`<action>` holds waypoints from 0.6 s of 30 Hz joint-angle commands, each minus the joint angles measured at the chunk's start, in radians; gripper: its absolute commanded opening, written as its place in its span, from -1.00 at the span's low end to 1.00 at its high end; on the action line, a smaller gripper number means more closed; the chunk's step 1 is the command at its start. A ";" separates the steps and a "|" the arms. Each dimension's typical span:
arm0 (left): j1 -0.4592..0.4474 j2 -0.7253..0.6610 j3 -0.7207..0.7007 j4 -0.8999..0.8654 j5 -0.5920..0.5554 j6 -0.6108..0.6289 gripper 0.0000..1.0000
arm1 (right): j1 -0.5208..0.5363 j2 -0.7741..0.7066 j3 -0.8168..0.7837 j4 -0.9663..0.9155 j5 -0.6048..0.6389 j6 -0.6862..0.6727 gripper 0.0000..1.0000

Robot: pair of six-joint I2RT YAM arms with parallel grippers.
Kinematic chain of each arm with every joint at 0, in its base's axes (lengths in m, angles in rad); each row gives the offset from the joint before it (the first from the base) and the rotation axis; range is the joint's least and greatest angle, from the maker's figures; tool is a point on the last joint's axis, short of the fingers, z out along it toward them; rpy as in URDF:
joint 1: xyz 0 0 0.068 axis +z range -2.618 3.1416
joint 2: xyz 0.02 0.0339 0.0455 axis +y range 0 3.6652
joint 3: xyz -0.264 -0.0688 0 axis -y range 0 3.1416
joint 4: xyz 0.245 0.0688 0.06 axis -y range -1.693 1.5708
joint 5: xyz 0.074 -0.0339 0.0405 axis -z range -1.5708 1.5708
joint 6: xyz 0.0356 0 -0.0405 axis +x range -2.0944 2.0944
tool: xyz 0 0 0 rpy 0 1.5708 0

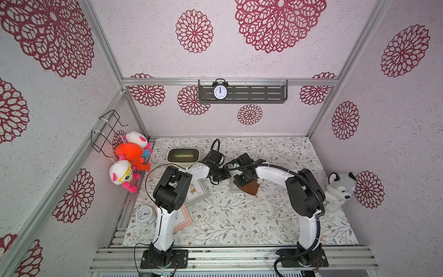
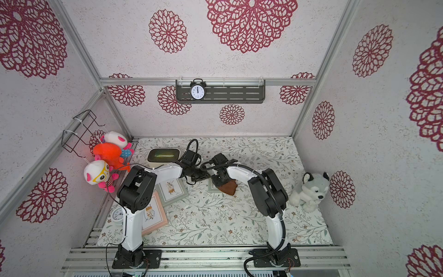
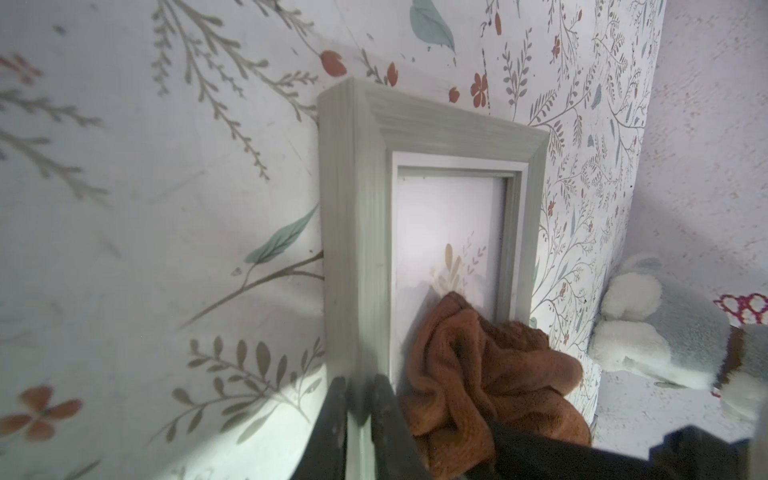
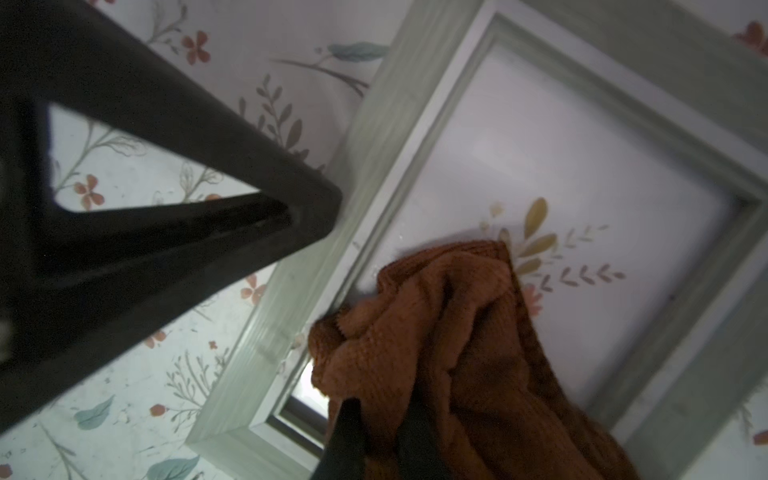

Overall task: Wipe the picture frame with a cloth
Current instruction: Wipe the dirt from the picture frame.

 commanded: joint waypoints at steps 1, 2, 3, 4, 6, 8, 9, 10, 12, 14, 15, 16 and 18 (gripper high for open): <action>0.001 0.093 -0.049 -0.141 -0.098 0.010 -0.72 | -0.016 0.015 -0.062 -0.051 -0.002 -0.011 -1.00; 0.001 0.092 -0.049 -0.140 -0.097 0.010 -0.72 | -0.039 0.001 -0.080 -0.051 0.026 -0.007 -1.00; 0.001 0.092 -0.050 -0.139 -0.098 0.011 -0.72 | -0.065 -0.015 -0.100 -0.051 0.049 -0.005 -1.00; 0.000 0.092 -0.050 -0.139 -0.098 0.012 -0.72 | -0.094 -0.030 -0.114 -0.054 0.062 -0.008 -1.00; 0.000 0.094 -0.049 -0.140 -0.096 0.012 -0.72 | -0.114 -0.047 -0.116 -0.065 0.095 -0.018 -1.00; 0.000 0.095 -0.045 -0.139 -0.095 0.012 -0.72 | -0.096 -0.036 -0.092 -0.070 0.073 -0.026 -1.00; 0.001 0.098 -0.042 -0.141 -0.095 0.012 -0.72 | -0.071 -0.024 -0.077 -0.063 0.052 -0.027 -1.00; 0.001 0.101 -0.039 -0.144 -0.096 0.012 -0.72 | -0.040 -0.004 -0.059 -0.057 0.034 -0.030 -1.00; 0.000 0.099 -0.036 -0.145 -0.099 0.011 -0.72 | 0.008 0.036 -0.028 -0.046 0.009 -0.024 -1.00; 0.001 0.101 -0.036 -0.147 -0.101 0.010 -0.72 | 0.024 0.055 -0.018 -0.033 -0.018 -0.011 -1.00; 0.001 0.099 -0.036 -0.149 -0.102 0.010 -0.72 | 0.022 0.054 -0.028 -0.026 -0.012 -0.008 -1.00; 0.001 0.100 -0.038 -0.149 -0.101 0.010 -0.72 | 0.017 0.044 -0.042 -0.028 0.006 -0.016 -1.00; 0.000 0.100 -0.039 -0.148 -0.100 0.012 -0.72 | -0.014 0.012 -0.078 -0.038 0.049 -0.037 -1.00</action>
